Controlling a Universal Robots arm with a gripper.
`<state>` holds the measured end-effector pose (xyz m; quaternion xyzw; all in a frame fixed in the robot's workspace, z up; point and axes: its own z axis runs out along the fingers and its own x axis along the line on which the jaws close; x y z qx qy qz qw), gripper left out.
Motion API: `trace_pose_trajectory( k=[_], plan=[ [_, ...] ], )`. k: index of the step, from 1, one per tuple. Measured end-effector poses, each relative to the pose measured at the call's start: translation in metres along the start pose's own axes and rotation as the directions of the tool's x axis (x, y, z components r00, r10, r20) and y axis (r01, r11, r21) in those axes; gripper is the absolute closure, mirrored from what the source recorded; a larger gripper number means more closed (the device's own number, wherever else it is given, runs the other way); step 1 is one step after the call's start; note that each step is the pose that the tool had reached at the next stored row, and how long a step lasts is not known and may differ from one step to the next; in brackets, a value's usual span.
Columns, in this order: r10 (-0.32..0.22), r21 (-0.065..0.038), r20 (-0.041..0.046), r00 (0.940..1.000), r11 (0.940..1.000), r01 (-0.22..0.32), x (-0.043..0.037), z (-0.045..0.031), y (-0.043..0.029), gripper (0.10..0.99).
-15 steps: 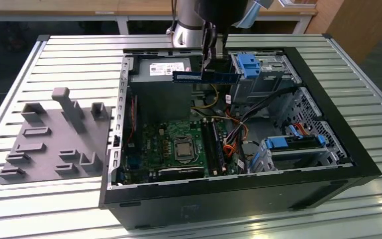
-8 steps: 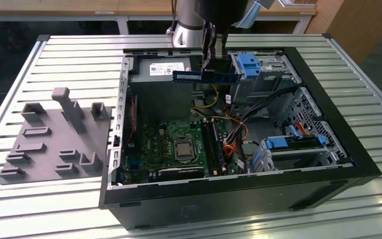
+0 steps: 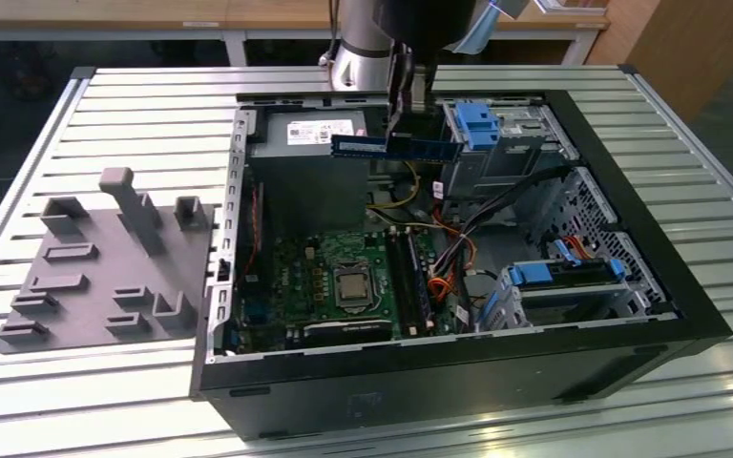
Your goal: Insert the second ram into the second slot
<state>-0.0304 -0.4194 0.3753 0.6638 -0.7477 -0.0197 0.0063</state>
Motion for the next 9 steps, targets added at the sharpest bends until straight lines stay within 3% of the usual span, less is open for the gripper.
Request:
trace_pose_trajectory(
  k=[9],
  plan=[
    [0.02,0.0,0.0007,0.9998,0.9998,-0.02,0.0,0.0,0.0,0.953]
  ],
)
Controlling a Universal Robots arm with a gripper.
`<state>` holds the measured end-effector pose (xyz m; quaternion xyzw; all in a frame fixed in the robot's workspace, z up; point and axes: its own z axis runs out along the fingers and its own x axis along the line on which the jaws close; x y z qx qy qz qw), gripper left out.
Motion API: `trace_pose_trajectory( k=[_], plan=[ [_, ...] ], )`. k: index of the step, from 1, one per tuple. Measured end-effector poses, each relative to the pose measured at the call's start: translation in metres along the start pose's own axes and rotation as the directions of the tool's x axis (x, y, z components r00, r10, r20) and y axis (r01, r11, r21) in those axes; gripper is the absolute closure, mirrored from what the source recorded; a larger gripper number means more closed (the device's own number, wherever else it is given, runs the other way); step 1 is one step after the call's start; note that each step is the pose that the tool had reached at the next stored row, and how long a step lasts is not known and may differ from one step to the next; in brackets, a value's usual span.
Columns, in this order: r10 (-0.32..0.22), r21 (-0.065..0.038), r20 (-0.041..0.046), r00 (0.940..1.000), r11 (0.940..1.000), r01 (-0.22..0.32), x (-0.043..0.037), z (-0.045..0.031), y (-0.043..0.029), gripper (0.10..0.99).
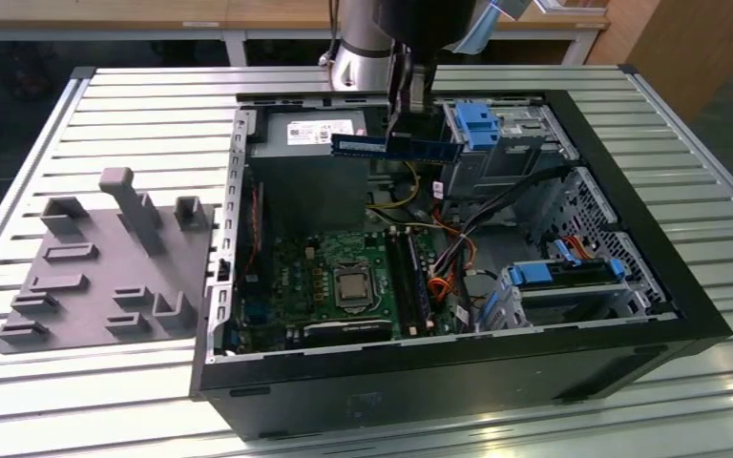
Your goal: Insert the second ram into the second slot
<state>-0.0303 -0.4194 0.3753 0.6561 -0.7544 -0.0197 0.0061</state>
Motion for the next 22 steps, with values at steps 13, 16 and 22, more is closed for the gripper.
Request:
trace_pose_trajectory(
  k=[13,16,22],
  plan=[
    [0.029,0.0,0.0011,0.9996,0.9996,-0.029,0.0,0.0,0.0,0.953],
    [0.035,0.001,0.0014,0.9994,0.9994,-0.035,0.0,0.0,0.0,0.953],
    [0.048,0.001,0.0019,0.9988,0.9989,-0.048,0.0,0.0,0.0,0.953]
  ],
)
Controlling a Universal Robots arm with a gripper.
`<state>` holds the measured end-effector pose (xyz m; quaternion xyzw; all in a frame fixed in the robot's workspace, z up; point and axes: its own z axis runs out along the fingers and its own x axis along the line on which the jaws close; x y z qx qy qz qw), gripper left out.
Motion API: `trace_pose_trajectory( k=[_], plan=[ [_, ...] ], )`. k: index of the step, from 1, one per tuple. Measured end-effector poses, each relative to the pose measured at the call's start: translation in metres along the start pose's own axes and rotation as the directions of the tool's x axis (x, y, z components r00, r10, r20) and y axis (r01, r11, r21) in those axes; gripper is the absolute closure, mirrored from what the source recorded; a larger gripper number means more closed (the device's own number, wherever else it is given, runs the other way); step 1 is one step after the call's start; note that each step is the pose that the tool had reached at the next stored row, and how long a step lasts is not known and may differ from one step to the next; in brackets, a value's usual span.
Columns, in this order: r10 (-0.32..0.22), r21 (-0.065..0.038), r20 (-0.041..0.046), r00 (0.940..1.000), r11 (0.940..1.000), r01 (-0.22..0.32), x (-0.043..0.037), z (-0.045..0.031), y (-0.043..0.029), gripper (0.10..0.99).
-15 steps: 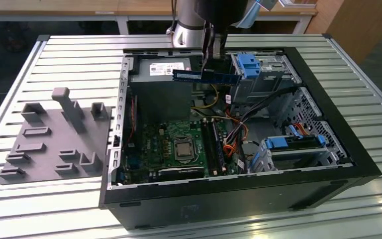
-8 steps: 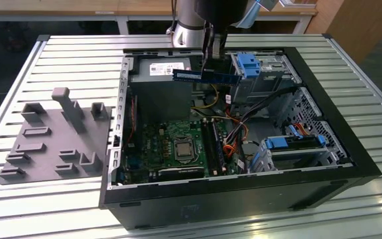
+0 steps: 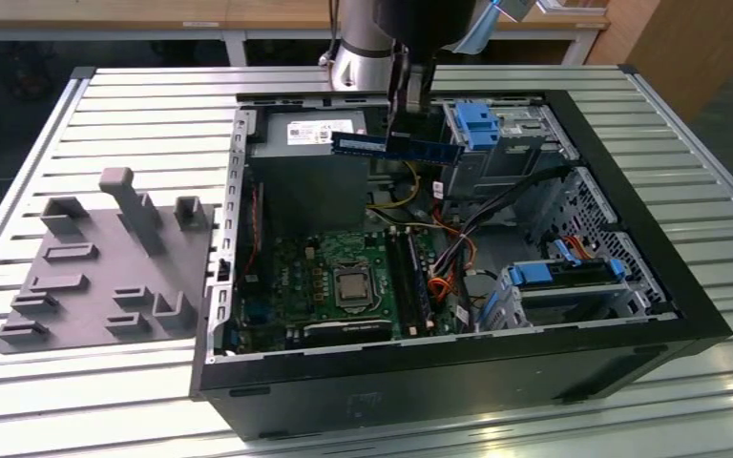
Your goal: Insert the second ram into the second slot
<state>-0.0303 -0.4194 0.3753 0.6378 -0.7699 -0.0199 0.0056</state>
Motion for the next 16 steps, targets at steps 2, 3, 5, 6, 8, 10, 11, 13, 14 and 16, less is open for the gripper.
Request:
trace_pose_trajectory(
  k=[2,3,5,6,8,10,11,13,14,16],
  plan=[
    [0.004,0.0,0.0001,1.0,1.0,-0.004,0.0,0.0,0.0,0.953],
    [0.007,0.0,0.0002,1.0,1.0,-0.007,0.0,0.0,0.0,0.953],
    [0.011,0.0,0.0004,0.9999,0.9999,-0.011,0.0,0.0,0.0,0.953],
    [0.014,0.0,0.0005,0.9999,0.9999,-0.014,0.0,0.0,0.0,0.953],
    [0.019,0.0,0.0007,0.9998,0.9998,-0.019,0.0,0.0,0.0,0.953],
    [0.026,0.0,0.001,0.9997,0.9997,-0.026,0.0001,0.0001,0.0,0.953],
    [0.03,0.0,0.0011,0.9996,0.9996,-0.03,0.0002,0.0,0.0,0.953],
    [0.04,0.001,0.0015,0.9992,0.9992,-0.04,0.0006,0.0001,0.0,0.953],
    [0.046,0.001,0.0016,0.9989,0.9989,-0.046,0.0008,0.0001,-0.0001,0.953],
    [0.061,0.001,0.0022,0.9981,0.9981,-0.061,0.0011,0.0002,-0.0002,0.953]
  ],
)
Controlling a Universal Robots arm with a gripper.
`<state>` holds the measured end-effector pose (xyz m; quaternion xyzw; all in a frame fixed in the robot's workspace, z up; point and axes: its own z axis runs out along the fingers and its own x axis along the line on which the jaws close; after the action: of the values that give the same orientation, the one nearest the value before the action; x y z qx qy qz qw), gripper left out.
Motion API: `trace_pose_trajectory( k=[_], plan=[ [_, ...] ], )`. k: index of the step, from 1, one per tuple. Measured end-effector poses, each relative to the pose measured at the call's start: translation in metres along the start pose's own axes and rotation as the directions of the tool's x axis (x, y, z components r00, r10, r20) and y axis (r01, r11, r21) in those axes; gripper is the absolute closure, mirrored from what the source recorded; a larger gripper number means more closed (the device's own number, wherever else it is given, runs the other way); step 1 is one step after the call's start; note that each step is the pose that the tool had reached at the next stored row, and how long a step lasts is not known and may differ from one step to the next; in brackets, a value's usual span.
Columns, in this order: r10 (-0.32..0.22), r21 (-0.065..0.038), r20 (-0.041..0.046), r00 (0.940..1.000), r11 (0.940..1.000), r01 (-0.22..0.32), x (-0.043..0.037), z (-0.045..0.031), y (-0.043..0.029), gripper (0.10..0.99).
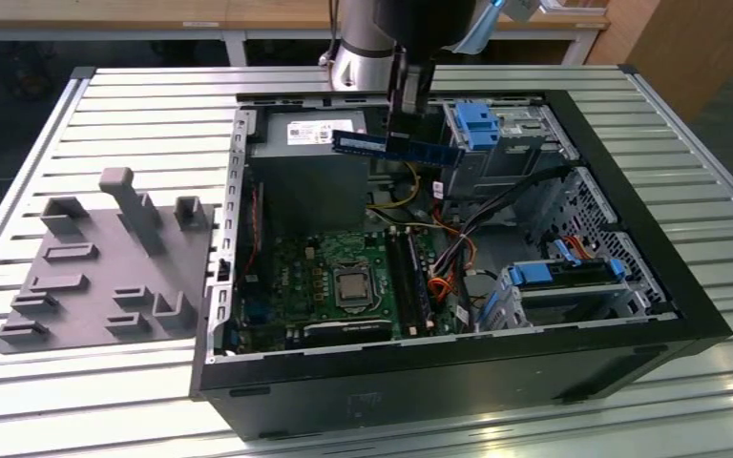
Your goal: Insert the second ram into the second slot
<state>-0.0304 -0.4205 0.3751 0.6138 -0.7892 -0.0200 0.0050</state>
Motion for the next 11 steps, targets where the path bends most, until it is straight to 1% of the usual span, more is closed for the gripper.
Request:
trace_pose_trajectory(
  k=[5,11],
  plan=[
    [0.06,0.001,0.0015,0.9982,0.9982,-0.06,0.0001,0.0002,-0.0001,0.953],
    [0.129,0.002,0.0034,0.9916,0.9916,-0.129,0.0001,0.0004,-0.0001,0.953]
  ],
)
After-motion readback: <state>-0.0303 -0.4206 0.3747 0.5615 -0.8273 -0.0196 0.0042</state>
